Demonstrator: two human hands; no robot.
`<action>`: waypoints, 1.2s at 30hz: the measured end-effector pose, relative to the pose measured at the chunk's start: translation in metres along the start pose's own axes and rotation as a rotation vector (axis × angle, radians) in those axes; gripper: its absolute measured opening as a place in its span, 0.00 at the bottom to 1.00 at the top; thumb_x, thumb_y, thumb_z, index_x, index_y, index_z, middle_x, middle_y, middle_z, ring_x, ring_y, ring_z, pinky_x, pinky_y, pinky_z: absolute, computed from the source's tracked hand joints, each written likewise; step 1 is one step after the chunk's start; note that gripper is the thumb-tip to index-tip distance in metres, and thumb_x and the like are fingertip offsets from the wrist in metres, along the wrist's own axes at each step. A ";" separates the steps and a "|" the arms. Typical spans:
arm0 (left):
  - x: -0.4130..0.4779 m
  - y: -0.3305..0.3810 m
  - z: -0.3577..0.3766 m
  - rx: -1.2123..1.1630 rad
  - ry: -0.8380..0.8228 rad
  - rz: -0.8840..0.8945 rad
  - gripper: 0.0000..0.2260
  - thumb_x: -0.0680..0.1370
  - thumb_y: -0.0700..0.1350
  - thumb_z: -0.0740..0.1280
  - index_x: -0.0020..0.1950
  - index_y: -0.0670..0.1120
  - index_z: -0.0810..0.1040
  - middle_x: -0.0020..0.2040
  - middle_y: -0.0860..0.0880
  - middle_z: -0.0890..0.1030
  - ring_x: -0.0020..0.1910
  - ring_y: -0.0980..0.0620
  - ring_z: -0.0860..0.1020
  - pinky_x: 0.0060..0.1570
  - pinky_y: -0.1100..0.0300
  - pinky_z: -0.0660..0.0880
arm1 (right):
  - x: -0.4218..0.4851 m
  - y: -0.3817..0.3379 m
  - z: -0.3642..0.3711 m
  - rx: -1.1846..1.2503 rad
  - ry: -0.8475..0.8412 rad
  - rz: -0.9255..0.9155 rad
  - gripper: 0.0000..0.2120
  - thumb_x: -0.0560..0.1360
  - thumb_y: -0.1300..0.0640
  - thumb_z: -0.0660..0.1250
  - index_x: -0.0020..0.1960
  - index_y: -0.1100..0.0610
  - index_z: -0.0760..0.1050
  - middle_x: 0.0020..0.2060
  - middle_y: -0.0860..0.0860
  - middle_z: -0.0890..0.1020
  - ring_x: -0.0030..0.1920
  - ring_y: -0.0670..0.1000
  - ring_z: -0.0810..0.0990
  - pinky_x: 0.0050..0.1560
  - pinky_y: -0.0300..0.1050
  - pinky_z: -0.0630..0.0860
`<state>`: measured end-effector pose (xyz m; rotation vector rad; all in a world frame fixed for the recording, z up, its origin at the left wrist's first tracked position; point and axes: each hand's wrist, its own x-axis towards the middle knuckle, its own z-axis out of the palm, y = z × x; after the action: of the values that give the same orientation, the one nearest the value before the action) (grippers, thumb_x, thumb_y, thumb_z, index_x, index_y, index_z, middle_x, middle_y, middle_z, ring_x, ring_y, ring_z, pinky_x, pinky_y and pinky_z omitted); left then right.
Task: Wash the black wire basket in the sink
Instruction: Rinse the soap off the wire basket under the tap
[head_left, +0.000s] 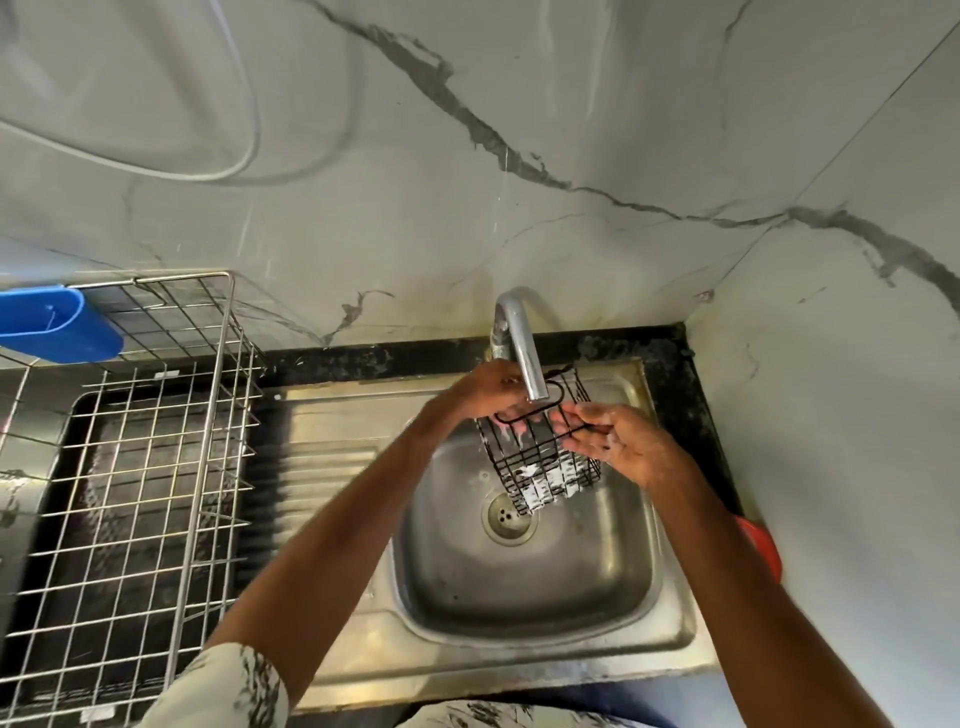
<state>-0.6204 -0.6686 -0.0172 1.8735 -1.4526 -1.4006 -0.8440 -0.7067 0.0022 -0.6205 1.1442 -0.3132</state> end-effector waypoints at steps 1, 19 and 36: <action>-0.007 0.005 -0.005 -0.101 -0.065 -0.026 0.07 0.85 0.42 0.64 0.58 0.43 0.81 0.49 0.42 0.86 0.38 0.53 0.86 0.41 0.63 0.82 | 0.002 -0.006 0.003 -0.062 -0.024 -0.005 0.12 0.78 0.65 0.67 0.60 0.68 0.79 0.53 0.61 0.85 0.55 0.58 0.85 0.57 0.55 0.80; -0.047 -0.007 0.044 -1.011 0.484 -0.441 0.13 0.86 0.44 0.60 0.58 0.41 0.83 0.47 0.43 0.86 0.46 0.46 0.84 0.43 0.55 0.80 | 0.000 0.062 0.080 -1.582 -0.009 -0.763 0.27 0.87 0.49 0.48 0.82 0.59 0.50 0.80 0.61 0.54 0.81 0.58 0.51 0.78 0.59 0.52; -0.081 -0.017 0.051 -1.149 0.582 -0.371 0.12 0.87 0.43 0.59 0.59 0.40 0.80 0.47 0.43 0.88 0.52 0.42 0.86 0.56 0.44 0.82 | 0.037 0.034 0.109 -1.602 -0.231 -0.671 0.25 0.86 0.47 0.48 0.78 0.57 0.64 0.80 0.56 0.58 0.81 0.55 0.50 0.81 0.57 0.42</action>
<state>-0.6532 -0.5778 -0.0142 1.5182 0.0634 -1.2249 -0.7320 -0.6675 -0.0161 -2.3913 0.7322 0.2060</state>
